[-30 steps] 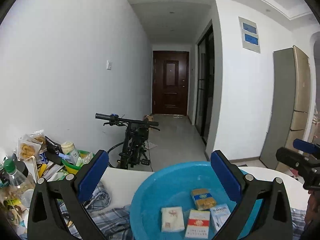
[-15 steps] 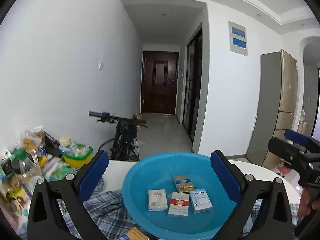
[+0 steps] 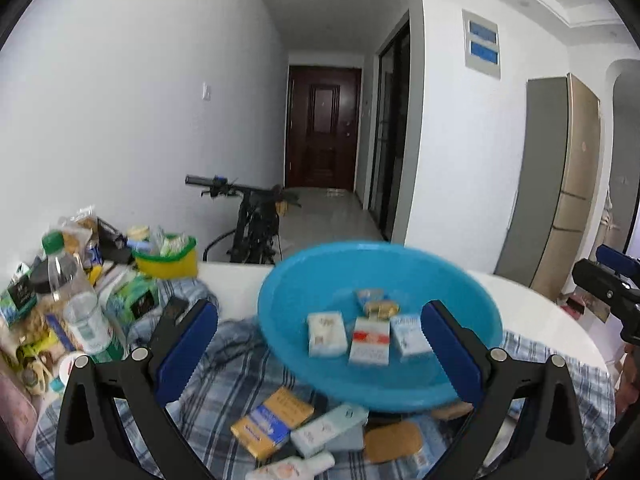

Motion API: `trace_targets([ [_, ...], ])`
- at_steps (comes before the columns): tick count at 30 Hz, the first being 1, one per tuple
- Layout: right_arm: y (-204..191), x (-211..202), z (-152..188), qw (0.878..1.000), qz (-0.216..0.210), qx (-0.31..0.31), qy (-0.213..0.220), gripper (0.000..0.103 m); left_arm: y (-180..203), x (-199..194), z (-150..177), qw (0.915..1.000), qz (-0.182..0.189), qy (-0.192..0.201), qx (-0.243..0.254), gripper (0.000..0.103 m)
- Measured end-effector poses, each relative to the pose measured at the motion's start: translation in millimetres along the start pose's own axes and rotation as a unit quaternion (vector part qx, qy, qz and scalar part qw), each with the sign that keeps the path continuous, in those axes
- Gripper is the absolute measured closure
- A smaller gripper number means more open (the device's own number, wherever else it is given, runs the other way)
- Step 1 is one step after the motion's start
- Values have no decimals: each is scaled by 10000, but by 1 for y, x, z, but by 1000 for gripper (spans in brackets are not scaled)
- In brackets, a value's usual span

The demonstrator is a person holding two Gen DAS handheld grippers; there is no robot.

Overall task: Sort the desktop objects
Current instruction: 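Raise both open grippers away from the basin and back over the table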

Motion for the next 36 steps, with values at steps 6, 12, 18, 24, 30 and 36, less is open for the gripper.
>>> trace_targets([
  [6,2,-1,36,9991,-125,207,-349,1,7,2,33,9994,19,-289,164,0],
  [12,-7,-10,62,9990,-59,163,-422,1,8,-4,59,9991,-62,-379,162,0],
  [18,-13,-21,93,9974,-128,365,-611,1,16,-15,90,9982,171,-558,153,0],
  [24,-11,-33,124,9942,-230,461,-949,1,22,-32,110,9974,199,-586,381,0],
  [30,-16,-41,150,9906,-252,393,-1285,1,21,-38,126,9963,337,-772,161,0],
  [36,-14,-48,164,9898,-175,377,-1363,1,21,-41,144,9954,221,-908,231,0],
])
Point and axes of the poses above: each gripper's, at about its wrist camera, not at the fingertips, and x roughly the way its jaws point, y to its right, z to its underside, the point moved 7 cm from there along x, roughly the way its jaws point, and after that the axes turned 3 degrees about -y, right-handed, at the moved point
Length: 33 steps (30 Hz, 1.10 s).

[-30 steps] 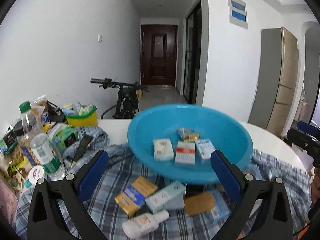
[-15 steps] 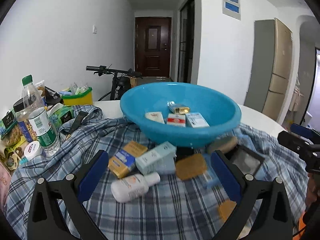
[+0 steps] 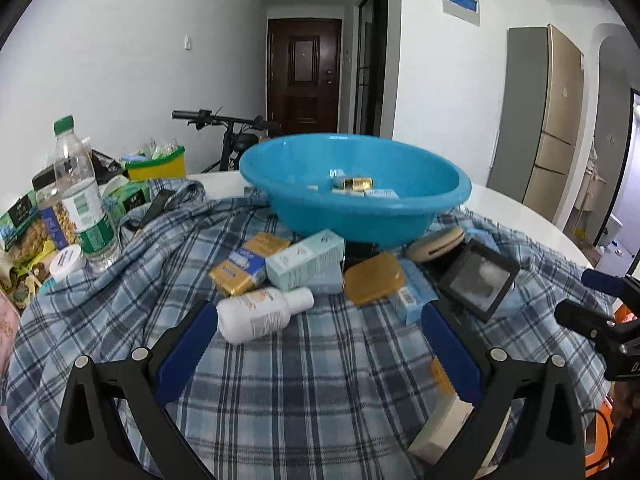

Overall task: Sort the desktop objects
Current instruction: 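Raise both open grippers away from the basin and back over the table, then lower the left gripper onto the white TINACONE bottle and grasp it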

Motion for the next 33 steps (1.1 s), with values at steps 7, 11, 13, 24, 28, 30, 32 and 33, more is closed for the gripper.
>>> trace_targets([
  [7,3,6,2,10000,-47,77,-43,1,-5,4,10,9999,-57,-124,-71,0],
  [11,2,11,5,9999,-72,82,-91,1,-7,7,11,9998,-60,-142,-99,0],
  [13,2,13,6,9999,-79,102,-107,1,-8,10,11,9998,-58,-155,-55,0],
  [24,2,26,12,9993,-186,173,-272,1,-42,41,13,9990,111,-397,-155,0],
  [28,0,28,13,9992,-229,170,-295,1,-47,56,4,9989,317,-302,185,0],
  [30,0,28,13,9991,-233,171,-308,0,-49,63,-1,9982,356,-320,374,0],
  [32,2,28,14,9991,-227,186,-314,1,-50,70,-2,9974,418,-408,413,0],
  [33,3,29,14,9990,-228,210,-323,1,-52,74,-3,9971,467,-441,417,0],
])
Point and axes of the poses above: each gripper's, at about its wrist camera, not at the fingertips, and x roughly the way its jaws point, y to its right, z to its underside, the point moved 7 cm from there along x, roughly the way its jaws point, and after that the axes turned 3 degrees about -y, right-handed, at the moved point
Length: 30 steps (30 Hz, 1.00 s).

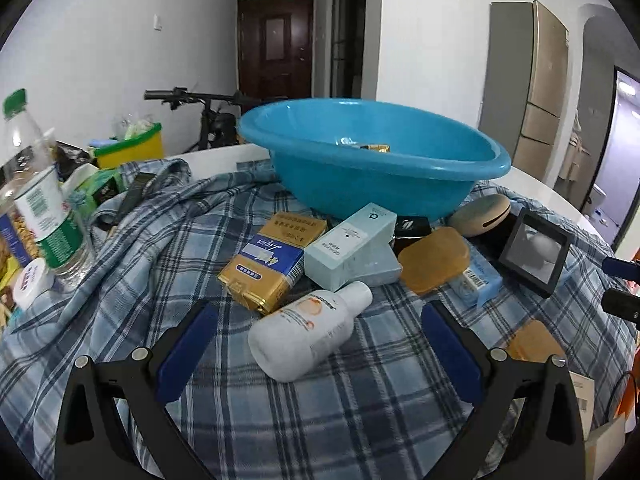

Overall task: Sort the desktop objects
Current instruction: 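Lower the left gripper onto the white TINACONE bottle and grasp it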

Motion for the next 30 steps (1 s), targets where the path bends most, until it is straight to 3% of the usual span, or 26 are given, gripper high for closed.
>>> trace_targets([
  [5,3,6,2,9997,-98,164,-123,0,-2,7,-3,9993,343,67,-146,4],
  [9,2,9,4,9995,-167,200,-193,1,0,7,-2,9997,225,68,-99,7],
  [13,1,11,6,9993,-223,204,-222,1,5,11,6,9983,434,-251,-299,20],
  [17,3,12,8,9988,-280,296,-276,1,22,17,20,9952,508,-800,-247,44],
  [18,4,12,9,9987,-284,309,-283,1,26,17,24,9946,507,-875,-234,45],
  [20,6,12,9,9986,-285,333,-284,1,38,15,30,9933,503,-1031,-110,46],
  [25,6,13,11,9981,-341,396,-320,1,56,10,31,9940,397,-1007,146,44],
  [28,7,12,11,9981,-337,398,-321,1,51,16,27,9948,29,-1000,181,24],
  [30,7,11,12,9981,-325,409,-313,1,46,21,24,9950,-99,-993,94,24],
])
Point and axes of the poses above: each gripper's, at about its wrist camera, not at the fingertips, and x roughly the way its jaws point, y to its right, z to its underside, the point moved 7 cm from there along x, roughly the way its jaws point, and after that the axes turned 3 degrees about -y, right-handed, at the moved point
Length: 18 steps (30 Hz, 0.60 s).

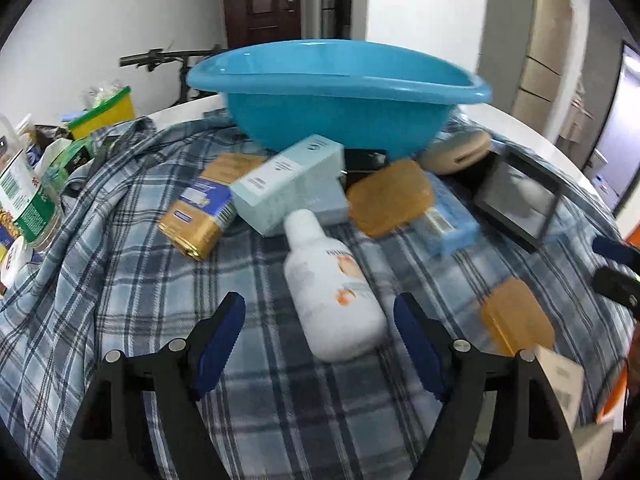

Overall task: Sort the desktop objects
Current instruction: 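Lower the left gripper onto the white TINACONE bottle and grasp it, then hold the bottle in the left gripper while the right gripper grasps the white barcode box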

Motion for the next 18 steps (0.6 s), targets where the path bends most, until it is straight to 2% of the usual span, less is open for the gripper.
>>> trace_targets([
  [6,4,2,2,10000,-7,74,-64,1,-7,14,-6,9990,-333,-101,-276,24],
  [7,4,2,2,9999,-9,77,-71,1,-7,14,-6,9989,-361,-102,-282,27],
  [8,5,3,2,9999,-13,77,-73,1,-8,15,-5,9989,-355,-99,-289,43],
  [10,4,3,2,9999,-10,83,-71,0,-11,14,-1,9989,-260,-161,-343,61],
  [14,6,6,3,9998,-46,121,-117,1,-15,11,3,9990,-82,-205,-397,61],
  [18,4,9,5,9997,-75,120,-174,1,-12,12,3,9991,-127,-197,-357,61],
])
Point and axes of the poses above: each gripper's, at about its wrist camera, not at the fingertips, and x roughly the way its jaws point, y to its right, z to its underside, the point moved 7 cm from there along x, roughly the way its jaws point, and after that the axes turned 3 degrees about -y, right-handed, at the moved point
